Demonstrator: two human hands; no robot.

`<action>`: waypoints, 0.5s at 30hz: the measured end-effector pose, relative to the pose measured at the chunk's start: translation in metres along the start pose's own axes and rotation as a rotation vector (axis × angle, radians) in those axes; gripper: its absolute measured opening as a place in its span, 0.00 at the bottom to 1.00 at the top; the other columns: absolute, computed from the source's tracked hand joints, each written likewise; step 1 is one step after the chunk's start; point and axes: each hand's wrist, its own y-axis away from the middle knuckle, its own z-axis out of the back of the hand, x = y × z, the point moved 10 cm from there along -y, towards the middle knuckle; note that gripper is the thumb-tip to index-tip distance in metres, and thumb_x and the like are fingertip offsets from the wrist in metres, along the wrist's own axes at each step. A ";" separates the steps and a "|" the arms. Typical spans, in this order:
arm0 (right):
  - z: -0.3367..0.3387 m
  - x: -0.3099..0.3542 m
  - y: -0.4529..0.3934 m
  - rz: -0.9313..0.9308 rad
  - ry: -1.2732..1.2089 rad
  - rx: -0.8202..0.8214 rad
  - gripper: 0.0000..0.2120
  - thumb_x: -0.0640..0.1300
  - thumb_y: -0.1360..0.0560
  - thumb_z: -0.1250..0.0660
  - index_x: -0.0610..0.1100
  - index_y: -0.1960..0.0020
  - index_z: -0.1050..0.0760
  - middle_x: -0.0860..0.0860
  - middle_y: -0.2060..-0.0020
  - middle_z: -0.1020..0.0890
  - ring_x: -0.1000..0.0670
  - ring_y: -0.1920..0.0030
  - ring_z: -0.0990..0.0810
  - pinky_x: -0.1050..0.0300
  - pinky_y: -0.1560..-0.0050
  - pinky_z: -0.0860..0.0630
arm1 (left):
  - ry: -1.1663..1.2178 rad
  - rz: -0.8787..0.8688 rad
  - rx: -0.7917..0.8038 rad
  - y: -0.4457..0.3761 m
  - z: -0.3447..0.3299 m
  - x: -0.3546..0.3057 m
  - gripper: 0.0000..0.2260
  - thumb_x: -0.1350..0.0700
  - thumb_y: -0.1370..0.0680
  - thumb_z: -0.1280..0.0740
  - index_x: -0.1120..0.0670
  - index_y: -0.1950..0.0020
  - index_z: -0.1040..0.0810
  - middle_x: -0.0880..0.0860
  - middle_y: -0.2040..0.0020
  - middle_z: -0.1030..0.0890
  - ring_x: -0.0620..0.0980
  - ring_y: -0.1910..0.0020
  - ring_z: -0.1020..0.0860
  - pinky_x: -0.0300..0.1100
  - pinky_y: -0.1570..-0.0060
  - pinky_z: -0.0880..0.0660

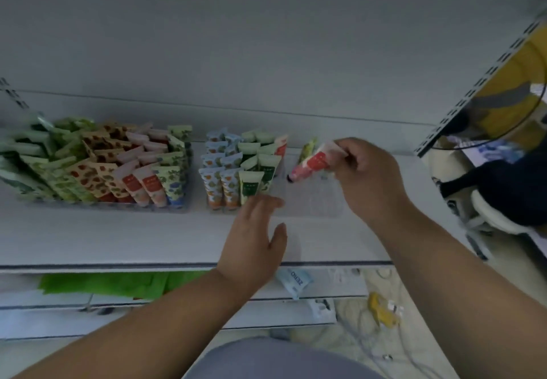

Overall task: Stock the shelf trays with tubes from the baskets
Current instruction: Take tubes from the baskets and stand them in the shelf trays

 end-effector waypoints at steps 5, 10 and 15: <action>0.000 0.010 -0.056 0.232 0.145 -0.002 0.08 0.49 0.22 0.35 0.49 0.51 0.18 0.54 0.59 0.19 0.56 0.59 0.26 0.62 0.60 0.36 | -0.259 -0.033 0.066 -0.008 -0.038 -0.005 0.17 0.53 0.24 0.40 0.56 0.37 0.27 0.53 0.40 0.26 0.55 0.41 0.28 0.46 0.41 0.29; -0.042 0.013 -0.069 0.423 0.200 0.116 0.07 0.48 0.23 0.34 0.46 0.54 0.20 0.51 0.60 0.19 0.50 0.58 0.22 0.54 0.56 0.27 | -0.380 0.014 0.009 -0.008 -0.044 -0.002 0.19 0.52 0.25 0.40 0.58 0.36 0.26 0.55 0.40 0.24 0.55 0.41 0.27 0.47 0.40 0.29; -0.064 0.010 -0.069 0.538 0.403 0.079 0.04 0.42 0.27 0.29 0.41 0.59 0.19 0.47 0.58 0.25 0.45 0.53 0.29 0.54 0.57 0.29 | -0.411 0.028 0.003 -0.010 -0.043 -0.003 0.20 0.51 0.25 0.40 0.57 0.36 0.26 0.54 0.40 0.24 0.53 0.41 0.28 0.45 0.39 0.29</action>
